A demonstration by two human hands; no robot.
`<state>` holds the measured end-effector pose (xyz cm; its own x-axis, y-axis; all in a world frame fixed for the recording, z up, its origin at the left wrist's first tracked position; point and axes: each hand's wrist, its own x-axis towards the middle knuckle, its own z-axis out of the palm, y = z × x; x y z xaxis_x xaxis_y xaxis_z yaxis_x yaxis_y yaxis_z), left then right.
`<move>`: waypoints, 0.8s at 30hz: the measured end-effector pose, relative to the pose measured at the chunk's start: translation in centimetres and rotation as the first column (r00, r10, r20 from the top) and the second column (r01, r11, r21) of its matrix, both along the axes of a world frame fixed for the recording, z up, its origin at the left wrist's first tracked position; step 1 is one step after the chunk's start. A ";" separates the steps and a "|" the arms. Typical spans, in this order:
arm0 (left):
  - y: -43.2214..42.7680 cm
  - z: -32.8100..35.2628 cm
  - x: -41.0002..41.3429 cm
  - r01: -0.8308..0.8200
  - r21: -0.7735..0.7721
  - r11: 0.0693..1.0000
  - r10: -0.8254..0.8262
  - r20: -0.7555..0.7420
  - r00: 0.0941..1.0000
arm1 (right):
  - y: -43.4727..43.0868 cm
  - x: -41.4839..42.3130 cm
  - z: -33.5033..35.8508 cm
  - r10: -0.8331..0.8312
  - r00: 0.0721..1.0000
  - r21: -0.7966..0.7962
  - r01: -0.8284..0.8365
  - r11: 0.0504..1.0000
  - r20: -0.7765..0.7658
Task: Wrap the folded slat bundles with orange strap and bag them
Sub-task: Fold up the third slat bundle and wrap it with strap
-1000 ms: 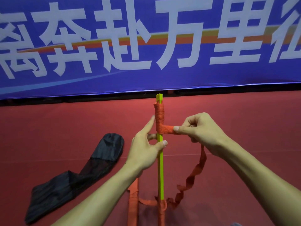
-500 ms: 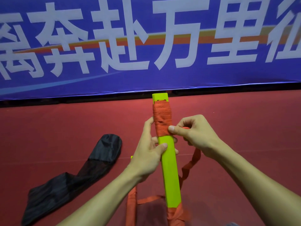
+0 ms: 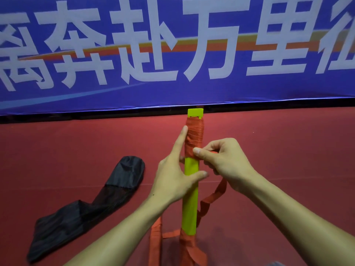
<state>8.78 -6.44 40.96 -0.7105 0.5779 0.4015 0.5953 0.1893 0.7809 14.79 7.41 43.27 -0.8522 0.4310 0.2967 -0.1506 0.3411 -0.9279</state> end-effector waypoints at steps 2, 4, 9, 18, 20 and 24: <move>-0.1 0.0 0.1 -0.040 -0.009 0.999 0.040 0.009 0.999 | -0.4 0.1 0.2 0.002 1.000 0.007 -0.002 1.000 -0.010; 0.0 0.0 -0.1 -0.050 0.021 0.999 0.050 -0.002 0.999 | -0.3 0.2 0.5 0.032 0.999 -0.016 -0.032 0.999 -0.013; -0.7 -0.4 -1.4 -0.126 0.072 0.989 0.124 0.030 0.992 | 1.4 0.9 1.1 0.118 0.993 0.003 -0.118 0.993 -0.022; -0.8 -1.0 -2.1 -0.087 0.050 0.995 0.084 0.054 0.995 | 2.1 0.5 0.6 0.090 0.989 0.156 -0.108 0.982 0.113; -0.9 -1.0 -2.1 -0.088 0.053 0.995 0.086 0.043 0.995 | 2.1 0.3 0.6 0.116 0.986 0.066 -0.124 0.990 0.116; -0.8 -1.1 -2.1 -0.075 0.045 0.996 0.072 0.057 0.996 | 2.0 0.6 0.9 0.168 0.975 0.068 -0.179 0.982 0.143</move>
<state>6.66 -7.23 39.82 -0.7720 0.5050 0.3859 0.5370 0.1935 0.8211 15.40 9.37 44.18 -0.9467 0.2527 0.2000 -0.0879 0.3946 -0.9147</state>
